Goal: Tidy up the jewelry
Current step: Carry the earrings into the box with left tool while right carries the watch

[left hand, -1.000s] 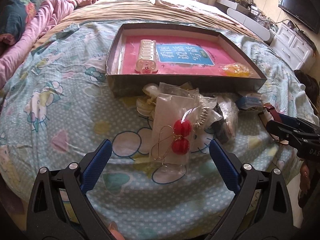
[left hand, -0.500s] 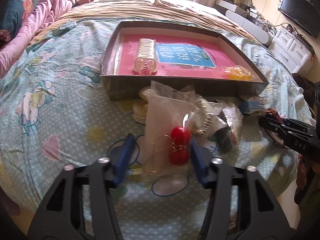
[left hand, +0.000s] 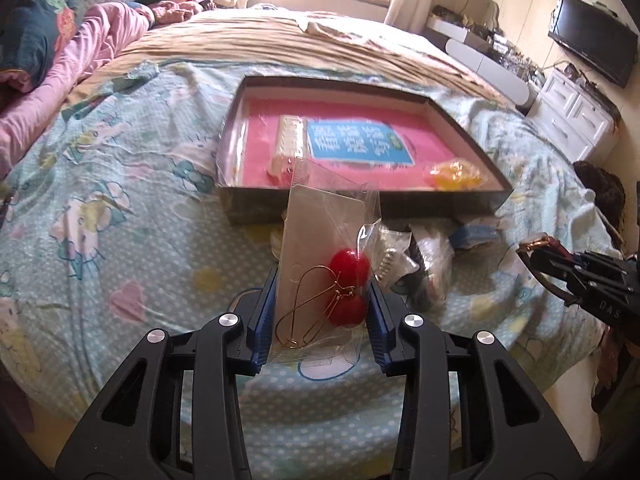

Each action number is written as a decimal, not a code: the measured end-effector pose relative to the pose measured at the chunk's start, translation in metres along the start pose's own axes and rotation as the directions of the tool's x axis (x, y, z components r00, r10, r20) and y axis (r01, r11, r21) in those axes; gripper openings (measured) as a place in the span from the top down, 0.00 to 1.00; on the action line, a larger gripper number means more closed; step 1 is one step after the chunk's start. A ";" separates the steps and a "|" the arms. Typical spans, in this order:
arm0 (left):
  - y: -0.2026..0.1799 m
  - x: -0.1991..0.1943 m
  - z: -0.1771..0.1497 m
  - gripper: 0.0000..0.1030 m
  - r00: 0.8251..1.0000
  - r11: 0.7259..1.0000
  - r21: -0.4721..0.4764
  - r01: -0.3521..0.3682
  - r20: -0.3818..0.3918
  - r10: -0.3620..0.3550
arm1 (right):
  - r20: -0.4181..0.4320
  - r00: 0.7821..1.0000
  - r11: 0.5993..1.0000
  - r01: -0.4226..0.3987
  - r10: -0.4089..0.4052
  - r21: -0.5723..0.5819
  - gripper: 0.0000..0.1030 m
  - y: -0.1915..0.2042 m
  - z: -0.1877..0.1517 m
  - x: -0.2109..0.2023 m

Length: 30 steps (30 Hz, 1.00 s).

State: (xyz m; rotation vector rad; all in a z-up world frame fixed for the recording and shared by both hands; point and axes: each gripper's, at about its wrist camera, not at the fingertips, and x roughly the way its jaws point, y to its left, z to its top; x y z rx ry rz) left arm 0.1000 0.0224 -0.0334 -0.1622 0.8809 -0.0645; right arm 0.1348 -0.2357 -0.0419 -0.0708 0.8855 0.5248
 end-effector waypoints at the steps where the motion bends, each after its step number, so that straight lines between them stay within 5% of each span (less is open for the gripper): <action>1: 0.001 -0.003 0.001 0.70 1.000 1.000 -0.006 -0.001 0.006 0.001 | 0.006 1.000 1.000 0.000 0.000 -0.008 0.88 0.003 0.001 -0.003; 30: -0.003 -0.032 0.017 0.70 0.996 1.000 -0.015 0.027 0.089 -0.026 | 0.110 0.994 0.996 -0.002 0.013 -0.092 0.88 0.033 0.051 -0.015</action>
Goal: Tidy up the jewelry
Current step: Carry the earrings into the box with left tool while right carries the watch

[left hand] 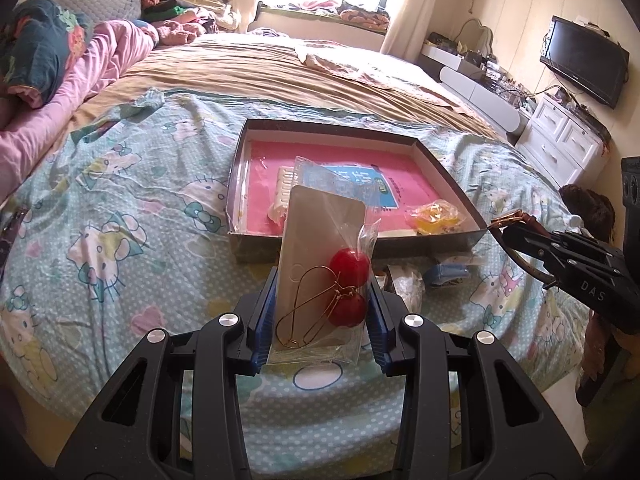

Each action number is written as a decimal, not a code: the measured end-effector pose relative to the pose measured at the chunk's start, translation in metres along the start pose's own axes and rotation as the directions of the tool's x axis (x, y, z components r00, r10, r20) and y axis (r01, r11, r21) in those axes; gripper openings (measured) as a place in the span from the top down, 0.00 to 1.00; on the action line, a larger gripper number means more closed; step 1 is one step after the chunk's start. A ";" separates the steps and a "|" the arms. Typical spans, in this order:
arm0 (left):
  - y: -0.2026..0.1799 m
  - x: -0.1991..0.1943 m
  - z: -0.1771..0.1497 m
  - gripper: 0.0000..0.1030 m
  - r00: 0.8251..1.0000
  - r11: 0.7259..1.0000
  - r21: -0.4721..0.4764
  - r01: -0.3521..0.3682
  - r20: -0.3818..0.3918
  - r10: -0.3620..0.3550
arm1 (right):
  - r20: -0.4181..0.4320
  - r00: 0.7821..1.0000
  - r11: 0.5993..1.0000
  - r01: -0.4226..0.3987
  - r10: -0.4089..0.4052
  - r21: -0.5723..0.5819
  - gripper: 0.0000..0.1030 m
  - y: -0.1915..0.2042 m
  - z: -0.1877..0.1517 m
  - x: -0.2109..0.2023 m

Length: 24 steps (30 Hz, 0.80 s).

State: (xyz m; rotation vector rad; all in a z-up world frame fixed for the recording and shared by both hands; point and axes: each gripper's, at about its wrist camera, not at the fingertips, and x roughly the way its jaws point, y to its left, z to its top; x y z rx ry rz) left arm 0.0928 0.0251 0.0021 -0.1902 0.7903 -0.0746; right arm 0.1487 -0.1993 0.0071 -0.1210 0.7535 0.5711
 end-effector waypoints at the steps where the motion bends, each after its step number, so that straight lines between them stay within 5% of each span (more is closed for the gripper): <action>1: 0.000 0.000 0.000 0.70 1.000 1.000 -0.001 0.000 0.001 0.000 | 0.001 1.000 1.000 -0.001 0.001 0.001 0.88 0.000 0.002 0.001; 24: -0.002 0.017 0.037 0.70 1.000 0.999 -0.044 0.002 0.018 -0.001 | 0.044 0.998 0.999 -0.034 0.034 0.010 0.88 -0.009 0.031 0.024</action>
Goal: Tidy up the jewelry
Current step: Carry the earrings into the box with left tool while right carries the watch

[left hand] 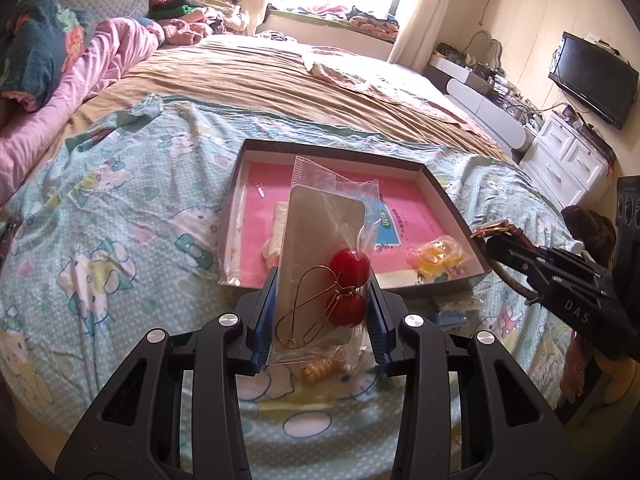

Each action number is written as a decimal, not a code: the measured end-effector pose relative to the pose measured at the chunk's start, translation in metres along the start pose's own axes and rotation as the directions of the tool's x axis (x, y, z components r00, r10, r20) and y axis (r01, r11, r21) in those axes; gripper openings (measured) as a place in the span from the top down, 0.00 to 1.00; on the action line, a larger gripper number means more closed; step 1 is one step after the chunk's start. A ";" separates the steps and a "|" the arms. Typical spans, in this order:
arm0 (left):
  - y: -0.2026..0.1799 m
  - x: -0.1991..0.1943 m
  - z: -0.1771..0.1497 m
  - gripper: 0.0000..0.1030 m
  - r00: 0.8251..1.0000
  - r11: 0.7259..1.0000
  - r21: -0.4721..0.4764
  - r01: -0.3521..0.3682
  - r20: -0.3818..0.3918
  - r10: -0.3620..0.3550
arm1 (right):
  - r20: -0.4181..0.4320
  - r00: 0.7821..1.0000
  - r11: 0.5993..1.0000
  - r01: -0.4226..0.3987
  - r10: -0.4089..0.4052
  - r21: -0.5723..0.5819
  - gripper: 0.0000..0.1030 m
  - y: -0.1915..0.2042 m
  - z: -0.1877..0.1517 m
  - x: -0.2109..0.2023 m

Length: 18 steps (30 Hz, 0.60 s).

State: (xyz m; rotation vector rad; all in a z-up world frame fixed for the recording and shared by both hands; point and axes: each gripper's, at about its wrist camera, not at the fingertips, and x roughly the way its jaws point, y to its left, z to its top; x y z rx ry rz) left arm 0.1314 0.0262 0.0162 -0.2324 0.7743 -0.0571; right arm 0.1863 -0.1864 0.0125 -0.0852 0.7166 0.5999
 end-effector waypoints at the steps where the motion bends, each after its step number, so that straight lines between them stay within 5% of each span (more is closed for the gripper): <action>1: -0.001 0.002 0.002 0.70 1.000 1.000 0.002 0.001 -0.001 -0.001 | 0.000 1.000 1.000 0.001 -0.001 0.000 0.88 -0.001 0.000 0.000; 18: -0.014 0.033 0.030 0.70 0.999 0.999 0.029 0.014 -0.031 -0.013 | 0.009 0.999 0.998 0.054 -0.054 0.031 0.88 -0.027 0.014 0.009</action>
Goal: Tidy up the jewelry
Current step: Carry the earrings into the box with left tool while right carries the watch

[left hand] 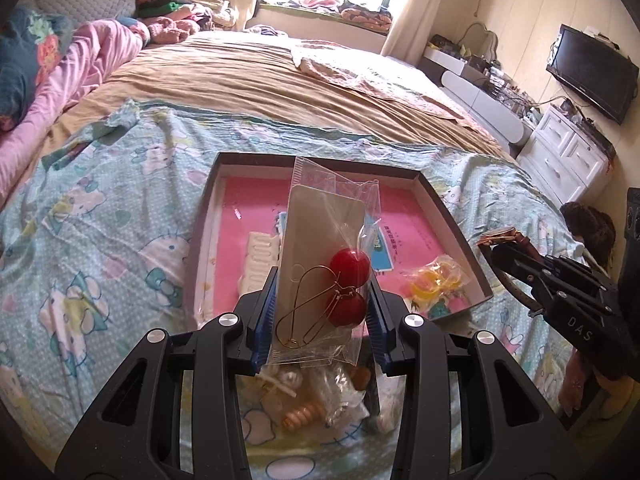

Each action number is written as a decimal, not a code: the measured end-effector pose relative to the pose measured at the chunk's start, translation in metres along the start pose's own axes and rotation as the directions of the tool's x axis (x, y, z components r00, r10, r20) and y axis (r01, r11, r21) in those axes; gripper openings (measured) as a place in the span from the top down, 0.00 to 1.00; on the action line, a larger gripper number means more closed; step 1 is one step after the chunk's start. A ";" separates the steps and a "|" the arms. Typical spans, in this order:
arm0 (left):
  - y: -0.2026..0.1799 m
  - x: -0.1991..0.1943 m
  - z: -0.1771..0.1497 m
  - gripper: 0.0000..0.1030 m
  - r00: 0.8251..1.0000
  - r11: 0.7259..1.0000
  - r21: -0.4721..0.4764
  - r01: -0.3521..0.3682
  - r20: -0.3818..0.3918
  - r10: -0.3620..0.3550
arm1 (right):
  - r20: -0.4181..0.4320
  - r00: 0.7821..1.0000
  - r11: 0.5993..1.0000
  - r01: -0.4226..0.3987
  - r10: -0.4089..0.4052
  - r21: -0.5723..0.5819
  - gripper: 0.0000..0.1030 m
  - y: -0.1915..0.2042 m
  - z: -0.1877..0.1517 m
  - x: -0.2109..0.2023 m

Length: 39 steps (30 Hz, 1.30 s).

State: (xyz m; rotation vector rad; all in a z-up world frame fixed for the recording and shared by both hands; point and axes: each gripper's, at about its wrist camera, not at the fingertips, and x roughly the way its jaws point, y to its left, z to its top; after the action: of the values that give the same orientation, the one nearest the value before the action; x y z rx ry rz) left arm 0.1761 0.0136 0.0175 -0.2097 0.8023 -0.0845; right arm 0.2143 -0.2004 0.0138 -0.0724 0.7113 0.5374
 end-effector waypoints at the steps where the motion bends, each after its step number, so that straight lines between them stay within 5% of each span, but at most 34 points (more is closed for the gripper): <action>1: 0.000 0.002 0.002 0.70 1.000 1.000 0.003 0.002 -0.002 -0.002 | -0.001 1.000 1.000 0.004 -0.004 0.003 0.88 -0.001 0.001 0.001; 18: -0.008 0.049 0.009 0.70 0.996 0.998 0.043 0.048 -0.080 -0.045 | 0.013 0.997 0.997 0.075 -0.075 0.018 0.87 -0.021 0.024 0.020; 39: -0.003 0.091 0.000 0.69 0.986 0.996 0.084 0.032 -0.164 -0.018 | -0.102 0.992 0.994 0.081 -0.073 0.073 0.87 -0.038 0.019 0.085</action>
State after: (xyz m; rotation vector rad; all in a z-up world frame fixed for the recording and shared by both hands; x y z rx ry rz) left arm 0.2392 -0.0038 -0.0462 -0.1321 0.9569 -0.1615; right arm 0.2979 -0.1903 -0.0300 -0.0545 0.8221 0.4342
